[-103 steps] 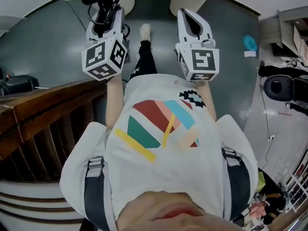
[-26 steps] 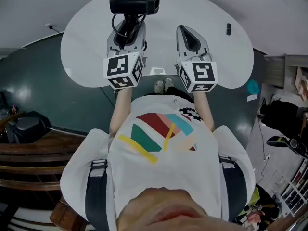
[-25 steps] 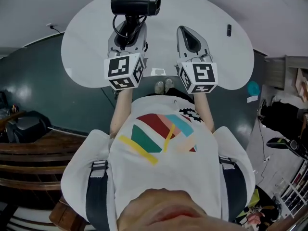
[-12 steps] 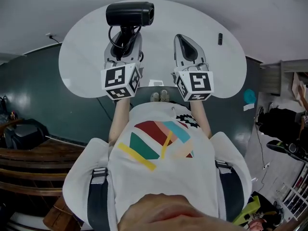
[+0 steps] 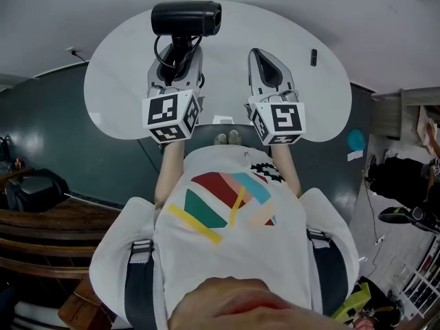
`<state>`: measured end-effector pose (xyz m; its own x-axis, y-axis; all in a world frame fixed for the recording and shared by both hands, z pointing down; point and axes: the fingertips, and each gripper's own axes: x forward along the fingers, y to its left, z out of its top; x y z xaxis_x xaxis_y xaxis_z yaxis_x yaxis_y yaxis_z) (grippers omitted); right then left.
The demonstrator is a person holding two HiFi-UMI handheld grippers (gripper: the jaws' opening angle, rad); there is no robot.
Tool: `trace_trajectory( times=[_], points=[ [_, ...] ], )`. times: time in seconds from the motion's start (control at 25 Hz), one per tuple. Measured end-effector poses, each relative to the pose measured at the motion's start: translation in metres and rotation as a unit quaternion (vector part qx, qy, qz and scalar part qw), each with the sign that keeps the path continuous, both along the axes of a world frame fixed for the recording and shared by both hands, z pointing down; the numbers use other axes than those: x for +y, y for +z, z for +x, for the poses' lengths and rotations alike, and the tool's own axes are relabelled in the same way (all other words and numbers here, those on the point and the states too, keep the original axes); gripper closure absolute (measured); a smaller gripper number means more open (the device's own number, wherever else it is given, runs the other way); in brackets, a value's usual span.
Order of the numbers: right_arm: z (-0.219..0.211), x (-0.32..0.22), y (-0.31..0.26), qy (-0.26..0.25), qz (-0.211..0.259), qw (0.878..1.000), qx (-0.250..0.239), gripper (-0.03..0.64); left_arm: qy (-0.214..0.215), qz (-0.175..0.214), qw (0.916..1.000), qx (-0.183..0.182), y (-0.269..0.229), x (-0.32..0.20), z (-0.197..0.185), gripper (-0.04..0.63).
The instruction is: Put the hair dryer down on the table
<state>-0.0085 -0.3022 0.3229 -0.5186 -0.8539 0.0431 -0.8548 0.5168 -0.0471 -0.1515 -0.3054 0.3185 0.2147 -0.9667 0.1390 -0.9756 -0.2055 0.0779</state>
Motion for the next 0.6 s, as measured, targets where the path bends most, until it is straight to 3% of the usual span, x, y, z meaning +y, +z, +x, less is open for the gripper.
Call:
trace_trajectory(
  times=[0.36, 0.6],
  points=[
    [0.004, -0.006, -0.001, 0.004, 0.002, 1.0, 0.001, 0.606, -0.008, -0.007, 0.9999, -0.004, 0.002, -0.007, -0.004, 0.373],
    [0.005, -0.009, 0.003, 0.009, -0.003, 1.0, 0.003, 0.606, -0.008, -0.038, 0.9992, -0.011, 0.022, -0.019, -0.005, 0.373]
  ],
)
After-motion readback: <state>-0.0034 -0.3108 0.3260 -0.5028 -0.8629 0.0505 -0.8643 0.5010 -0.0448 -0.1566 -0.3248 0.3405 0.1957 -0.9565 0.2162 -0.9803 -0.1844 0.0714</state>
